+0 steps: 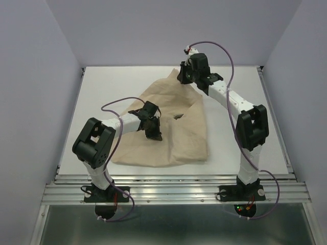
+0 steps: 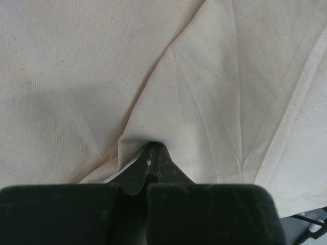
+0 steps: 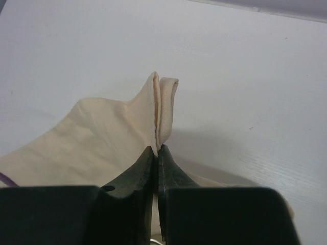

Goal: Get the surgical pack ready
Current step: Pack the surgical kit at the center of the board.

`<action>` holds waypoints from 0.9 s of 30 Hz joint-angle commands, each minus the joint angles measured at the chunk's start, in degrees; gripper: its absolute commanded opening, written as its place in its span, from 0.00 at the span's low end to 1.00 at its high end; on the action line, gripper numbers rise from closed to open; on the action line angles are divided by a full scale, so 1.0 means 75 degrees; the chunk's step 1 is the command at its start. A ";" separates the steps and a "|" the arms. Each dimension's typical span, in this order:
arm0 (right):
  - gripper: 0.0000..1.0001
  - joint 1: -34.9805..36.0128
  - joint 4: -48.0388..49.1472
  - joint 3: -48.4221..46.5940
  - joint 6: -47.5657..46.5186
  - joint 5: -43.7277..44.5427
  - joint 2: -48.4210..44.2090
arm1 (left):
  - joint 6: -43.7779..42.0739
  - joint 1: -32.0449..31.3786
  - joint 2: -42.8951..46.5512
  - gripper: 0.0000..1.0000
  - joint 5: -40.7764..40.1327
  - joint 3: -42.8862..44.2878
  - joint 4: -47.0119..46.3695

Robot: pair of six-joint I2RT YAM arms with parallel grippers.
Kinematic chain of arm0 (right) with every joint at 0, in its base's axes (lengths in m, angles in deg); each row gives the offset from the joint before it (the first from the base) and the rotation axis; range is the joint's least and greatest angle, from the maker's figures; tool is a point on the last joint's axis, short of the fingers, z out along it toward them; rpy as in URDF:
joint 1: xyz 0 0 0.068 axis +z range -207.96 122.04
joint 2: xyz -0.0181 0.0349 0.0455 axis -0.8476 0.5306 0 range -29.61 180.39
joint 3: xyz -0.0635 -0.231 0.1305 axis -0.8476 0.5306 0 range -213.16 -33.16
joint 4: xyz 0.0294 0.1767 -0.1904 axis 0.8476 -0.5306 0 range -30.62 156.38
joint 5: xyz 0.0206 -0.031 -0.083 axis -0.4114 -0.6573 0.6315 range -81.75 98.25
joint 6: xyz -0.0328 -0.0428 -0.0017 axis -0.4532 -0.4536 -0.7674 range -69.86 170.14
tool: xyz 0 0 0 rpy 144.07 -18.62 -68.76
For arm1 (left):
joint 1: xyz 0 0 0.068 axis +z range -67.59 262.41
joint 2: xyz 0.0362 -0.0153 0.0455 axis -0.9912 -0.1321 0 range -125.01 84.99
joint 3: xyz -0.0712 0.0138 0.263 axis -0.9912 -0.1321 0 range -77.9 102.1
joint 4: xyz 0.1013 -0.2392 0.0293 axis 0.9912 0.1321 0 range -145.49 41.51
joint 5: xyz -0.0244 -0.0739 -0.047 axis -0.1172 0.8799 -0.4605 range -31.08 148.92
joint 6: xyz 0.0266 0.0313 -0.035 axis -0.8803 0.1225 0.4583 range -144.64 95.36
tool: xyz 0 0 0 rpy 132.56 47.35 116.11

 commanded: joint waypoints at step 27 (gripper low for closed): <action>0.47 -0.0956 -0.0841 0.0900 0.0589 0.1233 -0.0712 | -0.0432 -0.0133 0.1209 0.00 -0.1159 0.1324 0.0949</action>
